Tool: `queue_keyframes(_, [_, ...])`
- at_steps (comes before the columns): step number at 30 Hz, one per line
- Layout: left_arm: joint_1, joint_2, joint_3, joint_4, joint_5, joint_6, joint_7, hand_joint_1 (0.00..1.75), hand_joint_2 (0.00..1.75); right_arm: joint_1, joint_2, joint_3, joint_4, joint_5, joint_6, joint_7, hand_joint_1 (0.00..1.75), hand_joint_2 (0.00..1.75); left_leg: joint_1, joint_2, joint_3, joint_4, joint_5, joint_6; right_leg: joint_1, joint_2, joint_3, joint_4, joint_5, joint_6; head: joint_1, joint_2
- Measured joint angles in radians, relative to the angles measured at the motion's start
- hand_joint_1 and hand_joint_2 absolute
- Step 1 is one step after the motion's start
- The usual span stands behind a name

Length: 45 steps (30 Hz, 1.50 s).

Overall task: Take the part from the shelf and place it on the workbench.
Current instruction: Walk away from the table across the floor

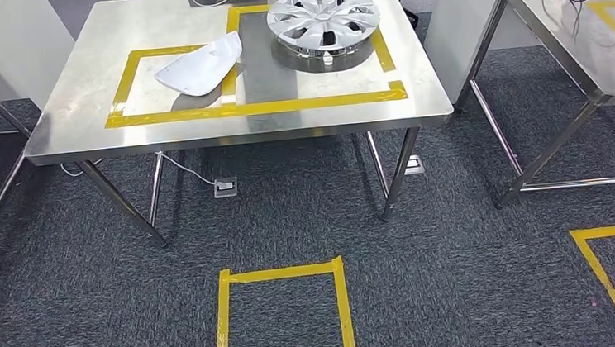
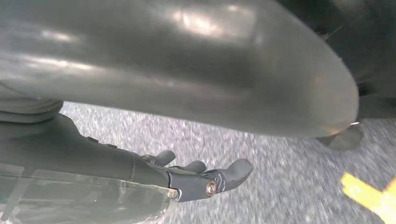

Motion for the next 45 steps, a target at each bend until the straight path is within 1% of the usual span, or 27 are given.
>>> queue_keyframes(1, [-0.001,0.003,-0.001,0.001,-0.001,0.003,-0.001,0.00,0.44,-0.001,0.004,-0.001,0.000,-0.003,0.007,0.010,0.00,0.87,-0.001,0.000,-0.010,0.005,0.006,-0.005,0.003,0.000,0.033,-0.059,-0.008,-0.008,0.000,0.000])
queue_keyframes(3, [-0.004,0.008,-0.001,0.005,-0.004,0.016,0.000,0.00,1.31,-0.002,0.012,-0.006,-0.001,-0.011,0.025,0.041,0.00,1.75,0.000,0.001,-0.021,0.008,0.019,-0.018,0.010,0.001,0.050,-0.108,-0.021,-0.027,-0.001,0.000])
queue_keyframes(4, [-0.005,0.011,-0.001,0.006,-0.008,0.024,-0.001,0.00,1.75,-0.002,0.017,-0.009,-0.002,-0.017,0.035,0.063,0.00,1.75,0.002,0.001,-0.023,0.006,0.018,-0.021,0.012,0.000,0.043,-0.109,-0.019,-0.033,0.000,0.000])
queue_keyframes(6, [-0.006,0.019,-0.003,0.008,-0.016,0.035,-0.007,0.00,1.75,0.000,0.028,-0.019,-0.004,-0.030,0.048,0.114,0.00,1.75,0.004,0.001,-0.028,0.004,0.000,-0.023,0.014,0.000,0.036,-0.112,-0.012,-0.044,0.000,0.000])
queue_keyframes(8, [-0.005,0.030,-0.005,0.008,-0.021,0.036,-0.010,0.00,1.75,0.003,0.040,-0.030,-0.006,-0.038,0.050,0.155,0.00,1.75,0.005,0.001,-0.031,0.004,-0.016,-0.020,0.015,-0.001,0.030,-0.112,-0.001,-0.048,-0.001,0.000])
queue_keyframes(9, [-0.005,0.036,-0.006,0.008,-0.022,0.036,-0.010,0.00,1.75,0.004,0.045,-0.035,-0.006,-0.039,0.050,0.165,0.00,1.75,0.005,0.001,-0.032,0.001,-0.012,-0.018,0.016,-0.001,0.027,-0.111,0.005,-0.051,-0.001,0.000])
queue_keyframes(11, [-0.005,0.046,-0.006,0.008,-0.022,0.036,-0.010,0.00,1.75,0.006,0.055,-0.042,-0.007,-0.041,0.050,0.173,0.00,1.75,0.007,0.000,-0.034,-0.007,0.028,-0.013,0.019,-0.001,0.022,-0.109,0.013,-0.055,-0.001,0.000])
queue_keyframes(13, [-0.005,0.050,-0.007,0.008,-0.023,0.037,-0.012,0.00,0.87,0.006,0.061,-0.047,-0.008,-0.041,0.049,0.177,0.00,0.87,0.010,0.000,-0.035,-0.016,0.066,-0.021,0.022,-0.001,0.017,-0.106,0.016,-0.056,-0.001,0.000])
queue_keyframes(15, [-0.002,0.053,-0.010,0.007,-0.032,0.037,-0.030,0.00,0.00,0.006,0.064,-0.048,-0.010,-0.035,0.058,0.170,0.00,0.00,0.012,0.000,-0.037,-0.018,0.073,-0.032,0.024,-0.001,0.013,-0.105,0.017,-0.057,0.000,0.000])
queue_keyframes(20, [0.000,0.071,-0.022,-0.004,-0.041,-0.004,-0.148,0.00,0.00,0.006,0.068,-0.055,-0.015,-0.054,0.070,0.149,0.00,0.00,0.011,-0.001,-0.045,-0.015,0.072,-0.032,0.020,-0.001,0.008,-0.106,0.019,-0.053,0.000,0.000])
queue_keyframes(24, [-0.003,0.084,-0.026,-0.013,-0.045,-0.004,-0.167,0.00,0.00,0.006,0.072,-0.064,-0.026,-0.065,0.045,0.127,0.00,0.00,0.010,0.000,-0.035,-0.041,0.086,-0.006,0.015,-0.001,0.010,-0.106,0.015,-0.036,-0.002,0.000])
queue_keyframes(26, [-0.008,0.081,-0.030,-0.014,-0.046,0.003,-0.169,0.00,0.00,0.006,0.068,-0.065,-0.031,-0.062,0.042,0.128,0.00,0.00,0.015,0.003,-0.030,-0.070,0.104,0.003,0.015,0.001,-0.015,-0.043,-0.038,-0.043,0.001,0.000])
queue_keyframes(28, [-0.014,0.073,-0.037,-0.014,-0.046,0.010,-0.172,0.00,0.00,0.005,0.063,-0.065,-0.036,-0.059,0.040,0.133,0.00,0.00,0.014,0.003,-0.043,-0.074,0.115,0.003,0.009,0.002,-0.067,0.085,-0.115,-0.046,0.003,0.000])
queue_keyframes(29, [-0.015,0.068,-0.040,-0.014,-0.046,0.013,-0.173,0.00,0.00,0.005,0.060,-0.065,-0.038,-0.058,0.038,0.135,0.00,0.00,0.015,0.003,-0.052,-0.073,0.120,0.000,0.004,0.002,-0.084,0.136,-0.139,-0.040,0.003,0.000])
queue_keyframes(30, [-0.016,0.062,-0.042,-0.013,-0.046,0.015,-0.174,0.00,0.00,0.006,0.056,-0.065,-0.041,-0.058,0.035,0.137,0.00,0.00,0.016,0.003,-0.062,-0.070,0.126,-0.003,-0.002,0.003,-0.084,0.154,-0.146,-0.029,0.003,0.000])
queue_keyframes(31, [-0.017,0.057,-0.044,-0.013,-0.046,0.016,-0.174,0.00,0.00,0.006,0.051,-0.065,-0.044,-0.058,0.033,0.138,0.00,0.00,0.019,0.003,-0.074,-0.065,0.131,-0.008,-0.008,0.002,-0.063,0.130,-0.134,-0.014,0.003,0.000])
queue_keyframes(32, [-0.019,0.053,-0.045,-0.014,-0.046,0.017,-0.175,0.00,0.00,0.005,0.047,-0.065,-0.047,-0.058,0.031,0.138,0.00,0.00,0.022,0.003,-0.087,-0.056,0.137,-0.014,-0.015,0.002,-0.022,0.068,-0.110,0.003,0.004,0.000])
queue_keyframes(33, [-0.020,0.050,-0.045,-0.014,-0.046,0.018,-0.175,0.00,0.00,0.003,0.044,-0.065,-0.050,-0.058,0.029,0.138,0.00,0.00,0.025,0.003,-0.101,-0.045,0.142,-0.021,-0.019,0.002,0.020,0.001,-0.091,0.013,0.003,0.000])
queue_keyframes(34, [-0.021,0.047,-0.046,-0.014,-0.045,0.019,-0.176,0.00,0.00,0.002,0.042,-0.065,-0.053,-0.057,0.028,0.138,0.00,0.00,0.027,0.003,-0.112,-0.036,0.147,-0.029,-0.020,0.003,0.052,-0.050,-0.071,0.017,0.004,0.000])
queue_keyframes(35, [-0.023,0.046,-0.046,-0.014,-0.045,0.020,-0.176,0.00,0.00,0.001,0.040,-0.065,-0.055,-0.057,0.027,0.138,0.00,0.00,0.028,0.002,-0.118,-0.028,0.151,-0.037,-0.018,0.004,0.067,-0.080,-0.061,0.012,0.005,0.000])
queue_keyframes(38, [-0.021,0.040,-0.048,-0.014,-0.035,0.028,-0.173,0.00,0.00,0.003,0.036,-0.065,-0.059,-0.053,0.022,0.132,0.00,0.00,0.035,0.000,-0.116,-0.032,0.168,-0.057,-0.009,0.003,0.051,-0.076,-0.049,-0.023,0.005,0.000])
queue_keyframes(39, [-0.019,0.037,-0.047,-0.013,-0.030,0.034,-0.167,0.00,0.00,0.003,0.035,-0.065,-0.060,-0.049,0.021,0.130,0.00,0.00,0.038,0.000,-0.119,-0.031,0.161,-0.063,-0.009,0.002,0.045,-0.075,-0.041,-0.034,0.004,0.000])
queue_keyframes(40, [-0.017,0.035,-0.047,-0.011,-0.025,0.041,-0.160,0.00,0.00,0.004,0.035,-0.065,-0.061,-0.046,0.021,0.127,0.00,0.00,0.041,0.000,-0.127,-0.013,0.132,-0.067,-0.009,0.000,0.036,-0.075,-0.031,-0.043,0.004,0.000])
queue_keyframes(41, [-0.015,0.032,-0.046,-0.009,-0.019,0.049,-0.154,0.00,0.00,0.005,0.034,-0.064,-0.061,-0.043,0.021,0.124,0.00,0.00,0.043,-0.001,-0.142,0.029,0.083,-0.070,-0.010,-0.001,0.025,-0.076,-0.019,-0.049,0.003,0.000])
queue_keyframes(43, [-0.013,0.027,-0.042,-0.008,-0.008,0.065,-0.147,0.00,0.00,0.007,0.033,-0.064,-0.062,-0.040,0.026,0.113,0.00,0.00,0.044,-0.002,-0.181,0.173,-0.036,-0.075,-0.008,-0.002,0.003,-0.075,-0.002,-0.054,0.002,0.000])
queue_keyframes(44, [-0.013,0.024,-0.040,-0.007,-0.004,0.071,-0.146,0.00,0.00,0.009,0.032,-0.063,-0.062,-0.038,0.027,0.106,0.00,0.00,0.044,-0.002,-0.192,0.244,-0.074,-0.076,-0.007,-0.002,-0.007,-0.074,0.005,-0.053,0.001,0.000])
queue_keyframes(45, [-0.012,0.022,-0.039,-0.007,-0.003,0.074,-0.148,0.00,0.00,0.012,0.031,-0.063,-0.062,-0.036,0.029,0.099,0.00,0.00,0.044,-0.002,-0.188,0.287,-0.093,-0.076,-0.005,-0.002,-0.014,-0.073,0.011,-0.052,0.001,0.000])
